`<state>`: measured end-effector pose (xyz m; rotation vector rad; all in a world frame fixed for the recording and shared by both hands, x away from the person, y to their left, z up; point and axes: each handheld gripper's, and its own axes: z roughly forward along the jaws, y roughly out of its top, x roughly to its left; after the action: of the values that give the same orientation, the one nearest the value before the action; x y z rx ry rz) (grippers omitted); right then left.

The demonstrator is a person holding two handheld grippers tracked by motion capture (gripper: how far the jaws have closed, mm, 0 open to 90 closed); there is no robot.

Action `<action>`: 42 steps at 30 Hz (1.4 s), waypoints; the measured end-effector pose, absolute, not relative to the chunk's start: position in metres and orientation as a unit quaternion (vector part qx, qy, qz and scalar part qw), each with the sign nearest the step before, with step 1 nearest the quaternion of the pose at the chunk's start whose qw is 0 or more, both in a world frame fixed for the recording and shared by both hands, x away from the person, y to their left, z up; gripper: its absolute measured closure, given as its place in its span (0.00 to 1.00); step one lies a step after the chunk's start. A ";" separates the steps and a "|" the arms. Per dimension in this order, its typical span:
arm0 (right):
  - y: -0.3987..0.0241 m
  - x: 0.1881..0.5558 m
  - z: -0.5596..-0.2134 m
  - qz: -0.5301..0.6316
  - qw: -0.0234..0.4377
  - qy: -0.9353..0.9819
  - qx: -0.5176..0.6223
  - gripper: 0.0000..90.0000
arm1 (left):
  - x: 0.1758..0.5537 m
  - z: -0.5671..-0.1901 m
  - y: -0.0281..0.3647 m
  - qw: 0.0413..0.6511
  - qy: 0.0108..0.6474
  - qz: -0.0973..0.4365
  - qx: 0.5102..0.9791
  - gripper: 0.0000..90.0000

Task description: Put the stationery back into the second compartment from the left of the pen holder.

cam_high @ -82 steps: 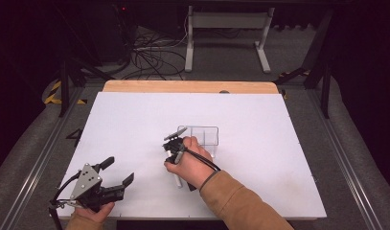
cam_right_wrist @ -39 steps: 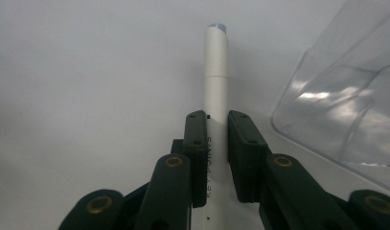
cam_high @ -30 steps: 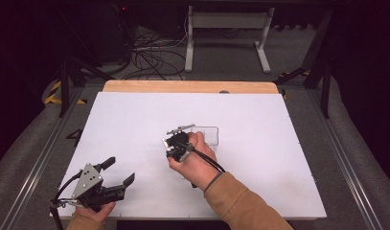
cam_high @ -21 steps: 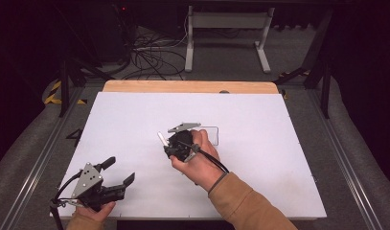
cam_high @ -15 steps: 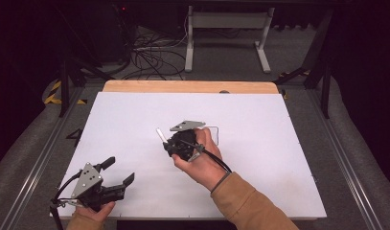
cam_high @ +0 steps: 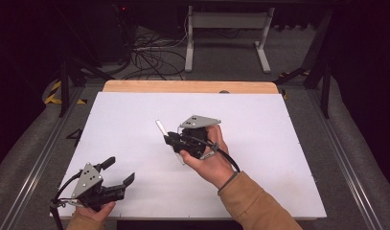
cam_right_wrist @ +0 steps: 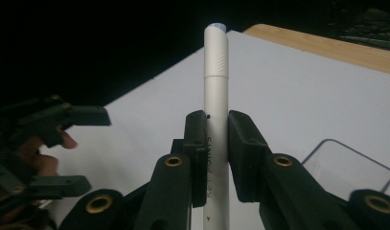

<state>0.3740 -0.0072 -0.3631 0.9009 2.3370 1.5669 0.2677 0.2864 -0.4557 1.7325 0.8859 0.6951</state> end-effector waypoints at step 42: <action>-0.064 0.410 -0.371 0.649 0.180 0.693 0.256 0.88 | 0.268 -0.456 0.286 0.510 0.367 0.288 0.723 0.17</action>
<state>0.4103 -0.0638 -0.3708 0.7232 1.9588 1.8334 0.2679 0.2864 -0.4556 1.7404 0.8832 0.6928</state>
